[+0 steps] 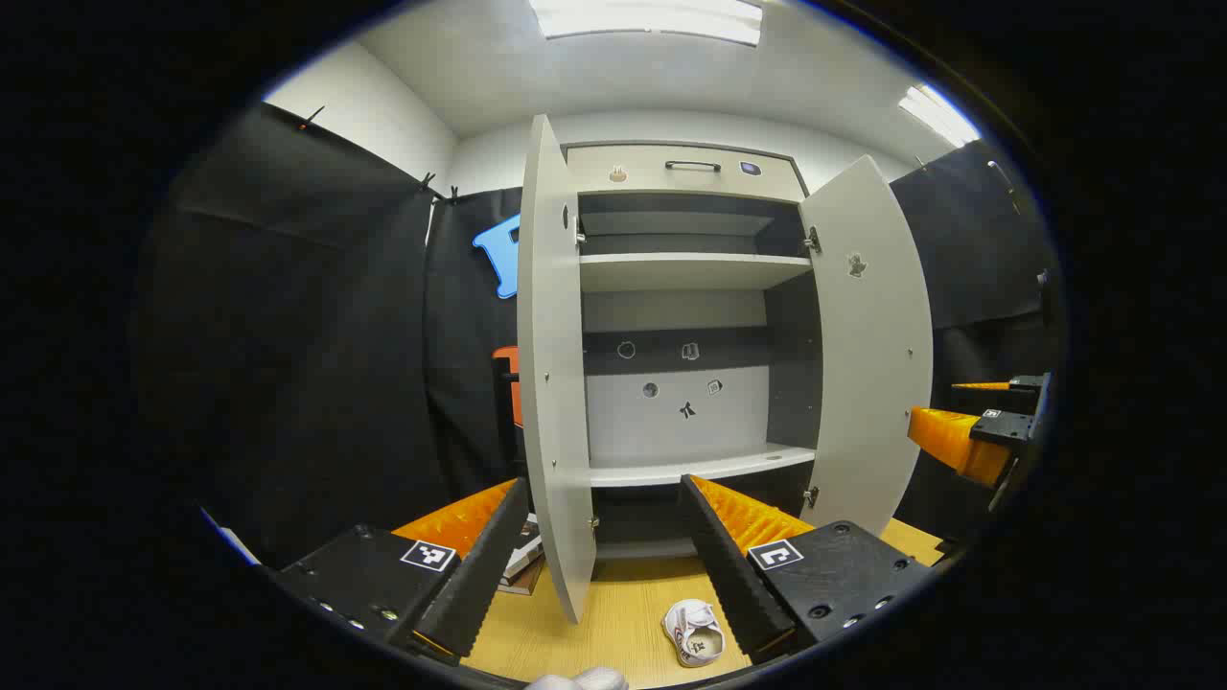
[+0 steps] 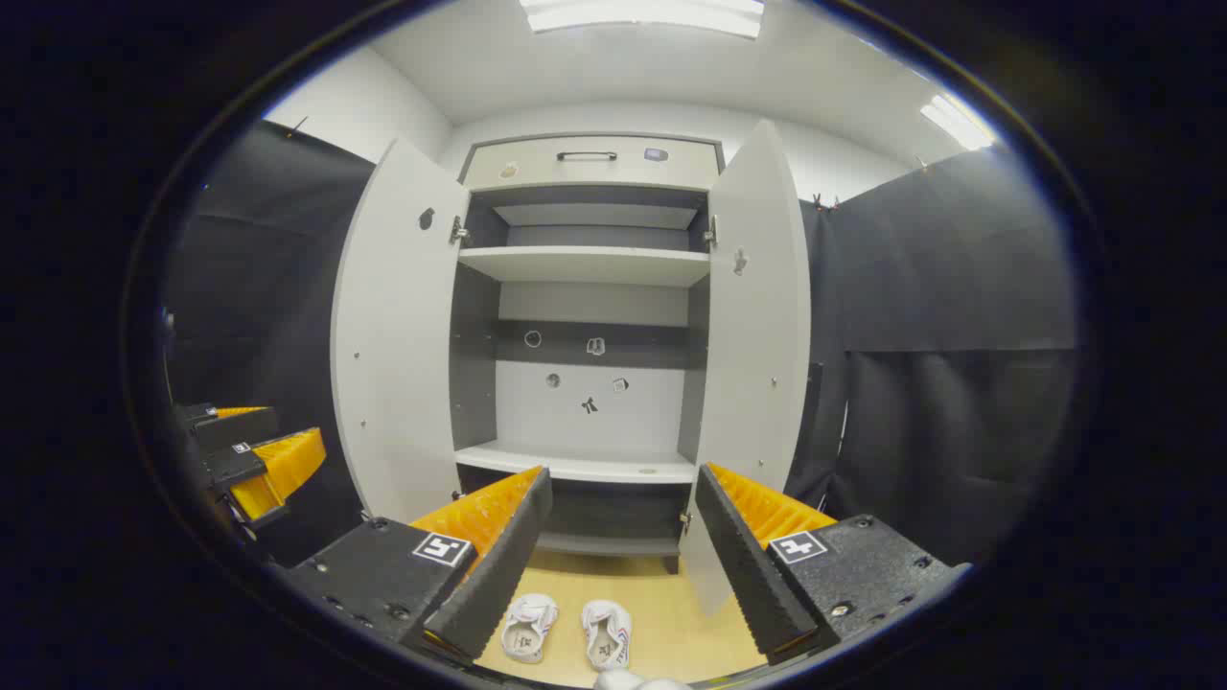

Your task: Grab one shoe with the right hand and put it into the shoe cabinet, grab the other shoe with the left hand and put it into the shoe cabinet; then close the right door with the right hand and the left door with the left hand.

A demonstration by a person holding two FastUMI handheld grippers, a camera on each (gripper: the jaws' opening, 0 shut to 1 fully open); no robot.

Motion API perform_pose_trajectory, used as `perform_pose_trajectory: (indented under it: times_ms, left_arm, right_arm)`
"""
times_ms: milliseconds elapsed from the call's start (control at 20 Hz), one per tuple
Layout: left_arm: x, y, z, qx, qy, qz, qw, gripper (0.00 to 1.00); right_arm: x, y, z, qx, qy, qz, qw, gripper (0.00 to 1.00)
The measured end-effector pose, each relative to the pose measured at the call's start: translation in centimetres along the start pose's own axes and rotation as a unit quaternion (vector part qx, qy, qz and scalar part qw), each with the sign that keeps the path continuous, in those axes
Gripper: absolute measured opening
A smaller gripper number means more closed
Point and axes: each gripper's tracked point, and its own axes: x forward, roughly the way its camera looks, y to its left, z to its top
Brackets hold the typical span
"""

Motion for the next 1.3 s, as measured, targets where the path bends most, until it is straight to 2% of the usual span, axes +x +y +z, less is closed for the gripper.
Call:
perform_pose_trajectory:
  times_ms: [50,100,150,600,850,1050,1150,1200,1300]
  left_arm:
    - [0.0,0.0,0.0,0.000,0.000,0.000,1.000,0.95]
    - [-0.1,0.0,0.1,-0.001,0.000,0.001,1.000,0.95]
    - [-0.1,0.0,0.0,-0.001,0.000,0.001,1.000,0.95]
    - [0.1,0.4,-0.1,0.001,0.000,0.004,1.000,0.95]
    - [0.2,0.5,-0.1,0.004,0.000,0.003,1.000,0.95]
    - [0.3,0.2,-0.5,0.009,0.002,-0.006,1.000,0.95]
    - [0.4,0.2,-0.9,0.015,0.007,-0.013,1.000,0.95]
    - [0.4,0.2,-1.1,0.017,0.010,-0.016,1.000,0.95]
    - [0.5,0.2,-1.5,0.017,0.014,-0.020,1.000,0.96]
  right_arm:
    - [0.1,0.1,0.0,0.001,0.000,0.001,1.000,0.98]
    - [0.1,0.2,0.0,0.000,0.000,0.001,1.000,0.94]
    - [0.2,0.2,0.0,-0.001,0.002,0.001,1.000,0.98]
    - [0.7,0.8,-0.3,-0.002,0.003,0.001,1.000,0.98]
    - [1.2,0.7,-2.9,-0.002,0.031,0.000,1.000,0.98]
    - [1.1,0.6,-9.2,-0.005,0.085,0.000,0.996,0.98]
    - [0.7,0.9,-13.8,-0.001,0.126,0.002,0.992,0.98]
    - [0.5,1.2,-16.1,0.003,0.145,0.002,0.989,0.94]
    - [0.4,1.8,-21.7,0.011,0.195,0.003,0.981,0.98]
